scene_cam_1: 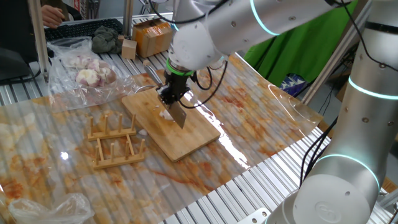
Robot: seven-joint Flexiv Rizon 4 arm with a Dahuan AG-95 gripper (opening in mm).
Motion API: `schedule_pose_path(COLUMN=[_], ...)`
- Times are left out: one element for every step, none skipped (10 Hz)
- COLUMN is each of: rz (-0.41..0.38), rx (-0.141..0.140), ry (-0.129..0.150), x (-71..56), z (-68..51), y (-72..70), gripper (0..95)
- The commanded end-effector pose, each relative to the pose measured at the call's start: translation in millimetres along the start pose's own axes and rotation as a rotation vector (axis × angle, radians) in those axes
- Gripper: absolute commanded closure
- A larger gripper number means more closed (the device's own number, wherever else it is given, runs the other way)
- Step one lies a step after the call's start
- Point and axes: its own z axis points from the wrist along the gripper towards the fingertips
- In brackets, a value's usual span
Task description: Chop the onions
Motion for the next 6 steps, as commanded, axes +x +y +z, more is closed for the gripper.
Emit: schedule_pose_path(rz=[0.004,0.005,0.006,0.006,0.004,0.001], rx=[-0.003,-0.003,-0.003,-0.004,-0.004,-0.003], ry=[0.003,0.003,0.005,0.005,0.005,0.003], x=[-0.6,0.2,0.6,1.3,1.8,3.0], z=[1.9,1.9,1.9,2.2,4.2,13.0], y=[-0.9,-0.9,-0.9,-1.0,-1.1,-1.4], gripper=[95.0,95.0,95.0,95.0,95.0,95.0])
